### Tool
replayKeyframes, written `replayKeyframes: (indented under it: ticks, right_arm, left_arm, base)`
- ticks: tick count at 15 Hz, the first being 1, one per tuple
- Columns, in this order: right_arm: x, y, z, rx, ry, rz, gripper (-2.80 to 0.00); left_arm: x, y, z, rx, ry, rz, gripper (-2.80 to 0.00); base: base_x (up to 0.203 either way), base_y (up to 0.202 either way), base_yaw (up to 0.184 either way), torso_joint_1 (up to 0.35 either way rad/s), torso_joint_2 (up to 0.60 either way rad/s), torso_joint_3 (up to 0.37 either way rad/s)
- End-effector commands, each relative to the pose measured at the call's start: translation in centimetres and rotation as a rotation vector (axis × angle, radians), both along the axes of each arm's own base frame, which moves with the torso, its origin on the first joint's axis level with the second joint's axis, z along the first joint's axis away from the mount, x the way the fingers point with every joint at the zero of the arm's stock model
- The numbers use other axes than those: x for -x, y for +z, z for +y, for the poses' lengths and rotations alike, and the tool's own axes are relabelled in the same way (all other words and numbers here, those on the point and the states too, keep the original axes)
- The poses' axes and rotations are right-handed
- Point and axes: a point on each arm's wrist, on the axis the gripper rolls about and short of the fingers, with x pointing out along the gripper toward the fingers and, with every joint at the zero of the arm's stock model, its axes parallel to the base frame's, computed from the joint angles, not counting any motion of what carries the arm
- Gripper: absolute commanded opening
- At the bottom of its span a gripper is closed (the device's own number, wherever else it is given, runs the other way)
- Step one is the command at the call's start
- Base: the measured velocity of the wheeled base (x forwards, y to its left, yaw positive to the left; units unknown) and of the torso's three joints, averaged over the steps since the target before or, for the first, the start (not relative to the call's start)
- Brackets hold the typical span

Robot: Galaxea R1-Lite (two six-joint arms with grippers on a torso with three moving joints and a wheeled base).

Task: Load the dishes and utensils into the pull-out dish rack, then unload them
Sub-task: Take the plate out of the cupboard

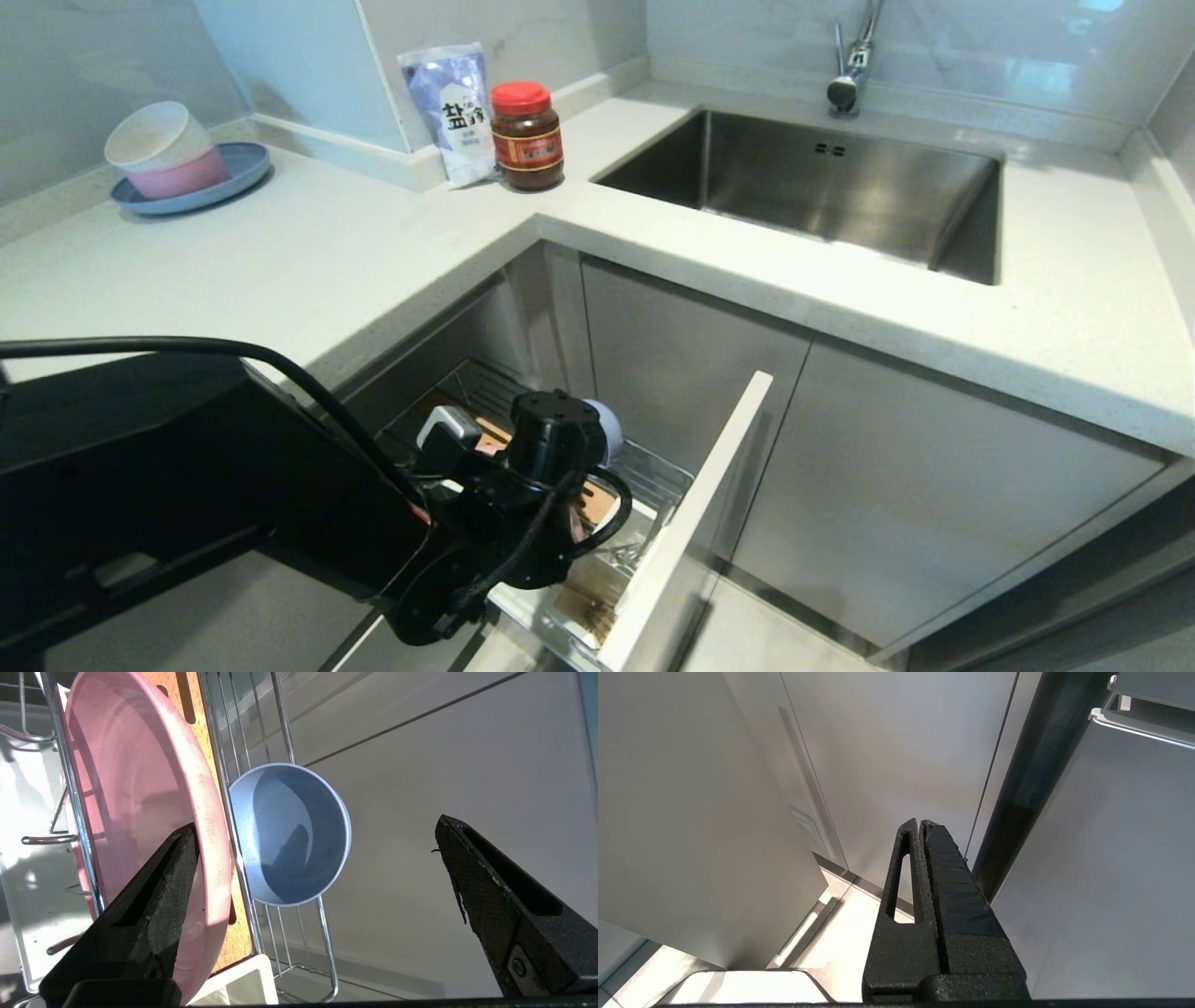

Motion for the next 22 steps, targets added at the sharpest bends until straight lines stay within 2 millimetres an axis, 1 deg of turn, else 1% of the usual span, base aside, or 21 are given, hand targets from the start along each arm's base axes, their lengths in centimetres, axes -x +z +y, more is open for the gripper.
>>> replayKeyframes:
  ticks: [1, 5, 8, 10, 17, 18, 22]
  right_arm:
    - [0.0, 0.0, 0.0, 0.000, -0.001, -0.004, -2.80]
    - [0.0, 0.0, 0.0, 0.000, 0.000, -0.004, -2.80]
    - [0.0, -0.1, 0.0, 0.000, -0.001, -0.003, -2.80]
    - [0.0, -0.1, 0.0, 0.000, 0.001, -0.002, -2.80]
    - [0.0, 0.0, 0.0, 0.000, 0.000, -0.003, -2.80]
    - [0.0, 0.0, 0.0, 0.000, 0.000, -0.004, -2.80]
    - [0.0, 0.0, 0.0, 0.000, 0.000, -0.003, -2.80]
  left_arm:
    - [0.0, -0.3, 0.0, -0.006, 0.007, 0.013, 0.00]
    - [0.3, -1.5, 0.2, -0.033, 0.021, 0.088, 0.00]
    - [1.0, -1.6, 0.3, -0.058, 0.022, 0.133, 0.00]
    - [1.7, -0.8, 0.2, -0.067, 0.025, 0.128, 0.00]
    - [5.1, 4.9, 0.4, -0.091, 0.033, 0.072, 0.00]
    - [5.6, 5.9, 0.5, -0.093, 0.030, 0.063, -2.80]
    - [7.1, 9.7, 1.3, -0.152, -0.014, 0.033, -2.80]
  base:
    - [0.000, 0.000, 0.000, 0.000, 0.00, 0.000]
    - [0.000, 0.000, 0.000, 0.000, 0.00, 0.000]
    - [0.000, 0.000, 0.000, 0.000, 0.00, 0.000]
    - [0.000, 0.000, 0.000, 0.000, 0.00, 0.000]
    - [0.000, 0.000, 0.000, 0.000, 0.00, 0.000]
    - [0.000, 0.000, 0.000, 0.000, 0.00, 0.000]
    - [0.000, 0.000, 0.000, 0.000, 0.00, 0.000]
